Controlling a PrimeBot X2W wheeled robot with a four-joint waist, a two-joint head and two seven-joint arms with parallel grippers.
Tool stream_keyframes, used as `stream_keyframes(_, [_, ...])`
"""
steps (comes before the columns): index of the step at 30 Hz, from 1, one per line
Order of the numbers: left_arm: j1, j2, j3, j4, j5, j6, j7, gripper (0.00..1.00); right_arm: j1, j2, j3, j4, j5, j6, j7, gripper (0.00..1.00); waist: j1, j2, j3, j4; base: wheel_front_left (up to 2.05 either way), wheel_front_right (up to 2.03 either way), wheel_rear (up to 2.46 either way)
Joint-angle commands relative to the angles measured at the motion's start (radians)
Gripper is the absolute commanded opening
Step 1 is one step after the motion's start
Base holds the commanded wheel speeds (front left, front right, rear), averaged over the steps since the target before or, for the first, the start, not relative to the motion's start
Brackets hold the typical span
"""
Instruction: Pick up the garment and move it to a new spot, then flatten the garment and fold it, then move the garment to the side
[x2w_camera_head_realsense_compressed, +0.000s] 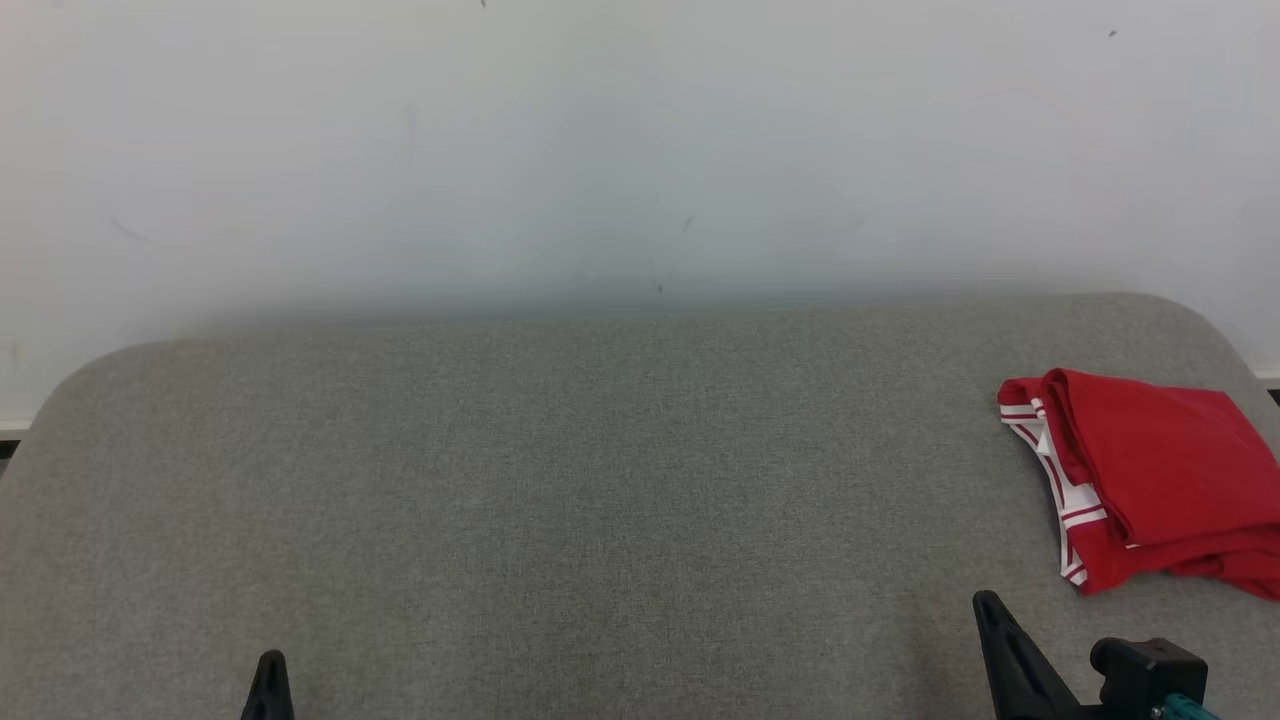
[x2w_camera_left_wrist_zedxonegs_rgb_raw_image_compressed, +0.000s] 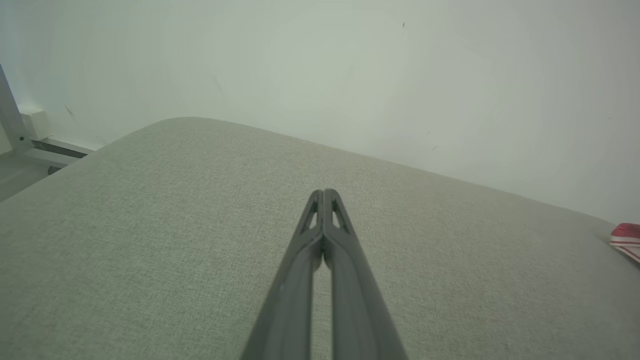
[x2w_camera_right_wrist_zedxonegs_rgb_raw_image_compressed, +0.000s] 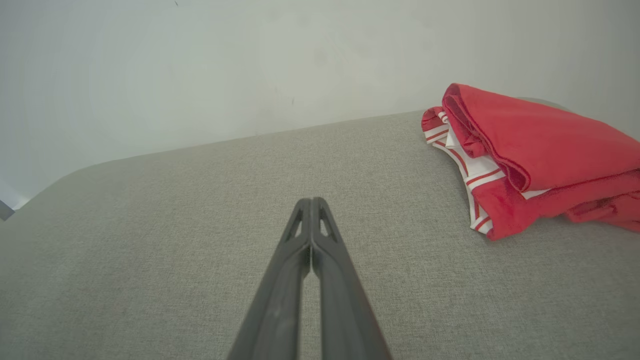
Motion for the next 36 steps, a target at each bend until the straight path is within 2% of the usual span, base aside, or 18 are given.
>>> stream_keyframes(1, [-0.02, 0.001, 0.012, -0.011, -0.048, -0.008, 0.012, 0.0, -0.018, -0.001, -0.003, -0.012, 0.057, 0.0, -0.003, 0.0, 0.0, 0.0, 0.001, 0.0, 0.0, 0.0, 0.0])
stream_keyframes(36, [-0.111, -0.05, 0.097, 0.043, -0.506, -0.073, 0.172, 0.0, -0.083, -0.014, -0.02, 0.057, 0.622, -0.001, -0.019, 0.0, 0.0, 0.0, 0.018, 0.002, 0.0, 0.0, 0.0])
